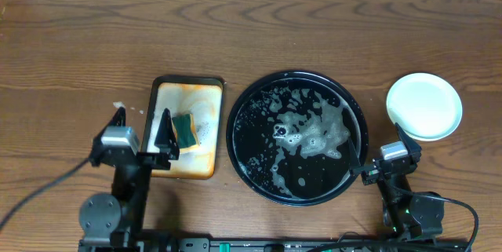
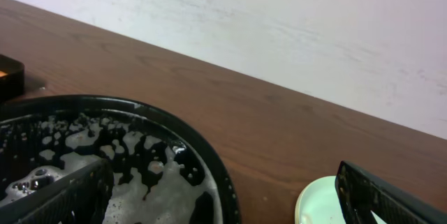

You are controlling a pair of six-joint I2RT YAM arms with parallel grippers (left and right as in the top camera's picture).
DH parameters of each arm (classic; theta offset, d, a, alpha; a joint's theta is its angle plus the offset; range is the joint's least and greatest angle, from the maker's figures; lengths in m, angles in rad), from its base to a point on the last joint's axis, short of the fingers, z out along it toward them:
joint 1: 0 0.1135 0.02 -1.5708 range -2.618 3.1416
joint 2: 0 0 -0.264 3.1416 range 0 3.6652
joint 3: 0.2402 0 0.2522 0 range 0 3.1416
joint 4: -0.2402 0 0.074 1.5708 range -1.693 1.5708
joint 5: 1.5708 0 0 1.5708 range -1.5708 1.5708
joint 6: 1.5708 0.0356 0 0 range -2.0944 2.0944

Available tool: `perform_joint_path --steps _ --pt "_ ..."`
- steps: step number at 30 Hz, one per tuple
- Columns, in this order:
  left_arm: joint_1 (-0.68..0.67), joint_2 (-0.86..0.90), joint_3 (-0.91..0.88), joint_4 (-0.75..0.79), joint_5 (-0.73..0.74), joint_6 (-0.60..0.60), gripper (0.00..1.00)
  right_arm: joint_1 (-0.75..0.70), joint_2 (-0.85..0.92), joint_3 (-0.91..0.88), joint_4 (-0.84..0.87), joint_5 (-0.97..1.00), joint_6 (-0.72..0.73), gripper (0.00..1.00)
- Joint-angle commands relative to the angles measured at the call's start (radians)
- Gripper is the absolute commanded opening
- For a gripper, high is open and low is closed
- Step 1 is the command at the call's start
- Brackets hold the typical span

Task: Clean dirty plates on tray and stack at the side

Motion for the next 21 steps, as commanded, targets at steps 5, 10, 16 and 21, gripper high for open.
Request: perform_joint_path --steps 5,10,16,21 --pt "0.027 -0.221 -0.234 0.085 -0.045 0.006 0.83 0.003 -0.009 -0.005 0.001 -0.002 -0.01 0.99" --pt "0.027 -0.221 -0.35 0.214 -0.045 0.006 0.83 0.003 -0.009 -0.005 0.001 -0.001 -0.01 0.99" --pt "0.027 -0.221 -0.424 0.235 -0.045 0.006 0.83 0.003 -0.009 -0.005 0.001 -0.001 -0.01 0.99" --pt "0.027 -0.221 -0.424 0.234 -0.044 0.006 0.83 0.003 -0.009 -0.005 0.001 -0.001 -0.01 0.99"
